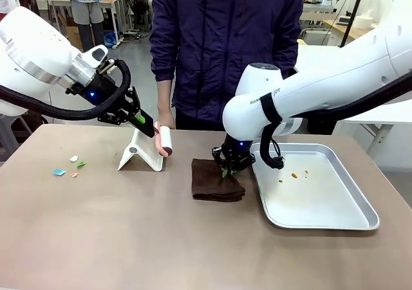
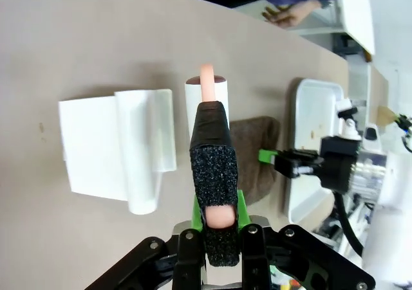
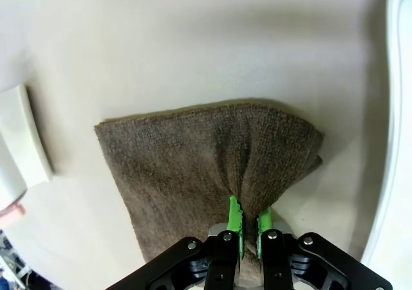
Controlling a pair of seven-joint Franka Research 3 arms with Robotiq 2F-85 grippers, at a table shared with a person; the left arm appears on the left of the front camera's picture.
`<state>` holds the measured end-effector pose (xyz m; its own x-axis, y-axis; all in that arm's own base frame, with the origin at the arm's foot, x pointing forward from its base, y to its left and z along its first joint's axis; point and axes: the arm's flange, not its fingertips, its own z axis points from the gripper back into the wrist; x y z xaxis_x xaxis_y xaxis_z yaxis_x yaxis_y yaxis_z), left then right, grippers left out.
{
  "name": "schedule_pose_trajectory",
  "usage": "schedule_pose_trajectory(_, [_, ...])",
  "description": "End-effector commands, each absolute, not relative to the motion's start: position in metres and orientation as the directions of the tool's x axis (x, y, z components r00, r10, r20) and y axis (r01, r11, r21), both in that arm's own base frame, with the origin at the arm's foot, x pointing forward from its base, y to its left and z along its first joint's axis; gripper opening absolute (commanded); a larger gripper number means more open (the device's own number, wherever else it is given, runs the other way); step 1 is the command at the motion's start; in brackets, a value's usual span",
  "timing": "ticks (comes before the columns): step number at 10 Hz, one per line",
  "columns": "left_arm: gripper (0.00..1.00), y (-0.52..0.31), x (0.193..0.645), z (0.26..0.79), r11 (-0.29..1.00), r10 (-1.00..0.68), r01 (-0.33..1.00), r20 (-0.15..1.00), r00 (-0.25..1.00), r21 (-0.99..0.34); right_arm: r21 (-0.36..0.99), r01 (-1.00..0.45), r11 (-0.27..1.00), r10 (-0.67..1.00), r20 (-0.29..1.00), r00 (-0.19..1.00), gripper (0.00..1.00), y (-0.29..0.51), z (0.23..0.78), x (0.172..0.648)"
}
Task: Clean the surface of the table.
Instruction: Hold the Lint Roller with your left hand and the towel with your right hand.
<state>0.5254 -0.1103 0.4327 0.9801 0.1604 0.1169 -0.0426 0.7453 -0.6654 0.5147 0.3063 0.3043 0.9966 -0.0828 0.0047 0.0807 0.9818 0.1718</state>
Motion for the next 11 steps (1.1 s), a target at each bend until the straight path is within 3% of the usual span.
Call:
schedule_pose_trajectory(1, [0.0, -0.087, 0.528, 0.431, 0.662, 0.12, -0.045, 0.046, 0.992, -0.748, 0.23, 0.085, 0.969, -0.089, 0.01, 0.996, 0.0, 0.284, 0.3, 0.506])
schedule_pose_trajectory(2, [0.0, -0.078, 0.528, 0.431, 0.643, 0.115, -0.036, 0.051, 0.992, -0.765, 0.266, 0.076, 0.961, -0.08, 0.007, 0.997, 0.0, 0.279, 0.303, 0.504])
schedule_pose_trajectory(4, [0.0, -0.056, 0.521, 0.44, 0.572, 0.072, 0.025, 0.08, 0.994, -0.82, 0.471, 0.007, 0.882, 0.005, -0.024, 1.0, 0.0, 0.263, 0.322, 0.494])
schedule_pose_trajectory(6, [0.0, -0.031, 0.51, 0.446, 0.497, 0.003, 0.081, 0.095, 0.995, -0.864, 0.711, -0.045, 0.702, 0.105, -0.041, 0.994, 0.0, 0.244, 0.345, 0.481])
schedule_pose_trajectory(8, [0.0, -0.011, 0.491, 0.456, 0.458, -0.092, 0.184, 0.16, 0.983, -0.87, 0.849, -0.01, 0.528, 0.156, -0.086, 0.984, 0.0, 0.236, 0.366, 0.472])
schedule_pose_trajectory(10, [0.0, 0.025, 0.46, 0.476, 0.321, -0.018, 0.052, 0.048, 0.999, -0.946, 0.944, 0.137, 0.301, 0.175, -0.196, 0.965, 0.0, 0.228, 0.396, 0.46])
schedule_pose_trajectory(11, [0.0, 0.04, 0.435, 0.483, 0.281, 0.031, -0.006, 0.003, 1.0, -0.96, 0.952, 0.179, 0.25, 0.208, -0.233, 0.95, 0.0, 0.223, 0.411, 0.451])
